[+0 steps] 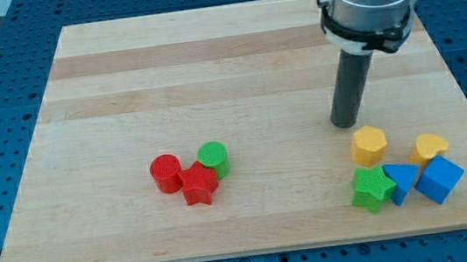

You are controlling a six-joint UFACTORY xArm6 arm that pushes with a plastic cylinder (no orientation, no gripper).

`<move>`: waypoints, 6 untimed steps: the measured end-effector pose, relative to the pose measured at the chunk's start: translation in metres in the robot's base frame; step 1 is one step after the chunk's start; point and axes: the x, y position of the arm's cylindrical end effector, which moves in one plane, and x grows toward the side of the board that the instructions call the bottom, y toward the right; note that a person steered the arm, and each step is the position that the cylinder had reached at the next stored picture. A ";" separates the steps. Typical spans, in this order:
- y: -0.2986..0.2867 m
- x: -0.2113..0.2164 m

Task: Point at the red circle

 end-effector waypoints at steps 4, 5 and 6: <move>-0.022 0.027; -0.083 -0.008; -0.164 -0.020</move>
